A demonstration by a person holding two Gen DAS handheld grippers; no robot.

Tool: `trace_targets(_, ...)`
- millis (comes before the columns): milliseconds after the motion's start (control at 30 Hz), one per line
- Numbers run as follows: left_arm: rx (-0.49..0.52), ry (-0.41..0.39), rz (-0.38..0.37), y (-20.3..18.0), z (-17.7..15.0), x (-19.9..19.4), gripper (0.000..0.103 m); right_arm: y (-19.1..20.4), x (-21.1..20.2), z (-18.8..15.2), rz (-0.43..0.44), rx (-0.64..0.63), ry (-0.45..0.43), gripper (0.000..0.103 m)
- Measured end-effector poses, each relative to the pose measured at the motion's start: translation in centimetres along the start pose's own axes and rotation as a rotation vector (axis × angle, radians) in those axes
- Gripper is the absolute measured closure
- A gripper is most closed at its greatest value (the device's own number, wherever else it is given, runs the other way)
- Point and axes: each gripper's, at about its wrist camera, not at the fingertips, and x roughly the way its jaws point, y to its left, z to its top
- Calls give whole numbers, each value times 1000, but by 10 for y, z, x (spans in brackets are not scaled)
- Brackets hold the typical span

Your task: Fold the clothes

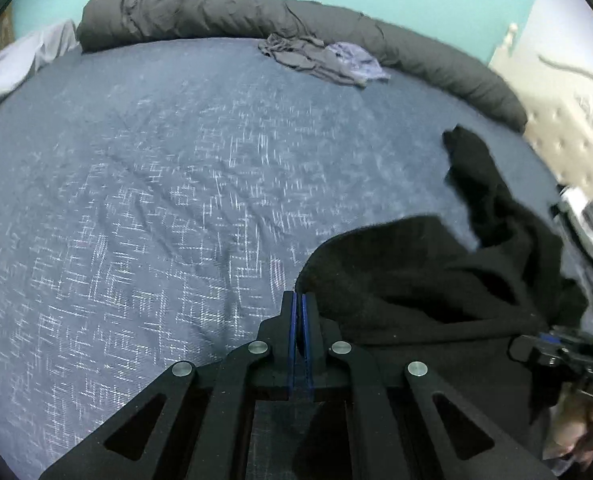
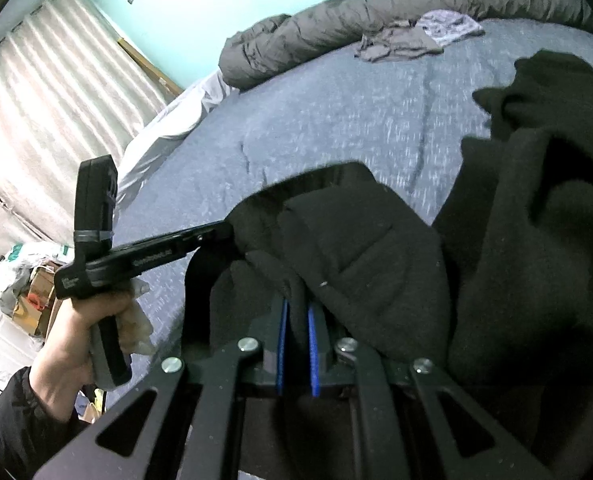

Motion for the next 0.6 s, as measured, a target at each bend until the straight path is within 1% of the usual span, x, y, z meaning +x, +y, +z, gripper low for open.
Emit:
trace_targets(167, -62, -19, -97, 8, 1, -13, 100, 0, -26, 5, 9, -5, -63, 95)
trace_targets(300, -109, -43, -210, 6, -2, -28, 100, 1, -49, 5, 0, -16, -100, 95)
trace_targets(367, -125, -51, -268, 3, -4, -35, 99, 1, -58, 5, -25, -26, -123, 95)
trace_targets(400, -118, -41, -281, -1, -6, -36, 98, 0, -62, 5, -36, -37, -132, 95)
trace_targets(433, -106, -27, -275, -4, -8, -35, 97, 0, -63, 4, -41, -53, -124, 95)
trace_targets(467, -89, -9, -250, -7, -10, -33, 97, 1, -59, 2, -38, -72, -92, 95)
trace_targets(500, -82, 2, -236, -8, -12, -31, 97, 1, -45, -2, 2, -85, -2, 95)
trace_targets(533, -84, 5, -234, -8, -12, -29, 97, 1, -38, -6, 15, -92, 40, 95)
trace_targets(567, -86, 9, -231, -7, -12, -26, 96, 3, -30, -13, 2, -112, 74, 95)
trace_targets(600, -93, 9, -228, -6, -12, -25, 94, 3, -26, -16, 11, -111, 99, 94)
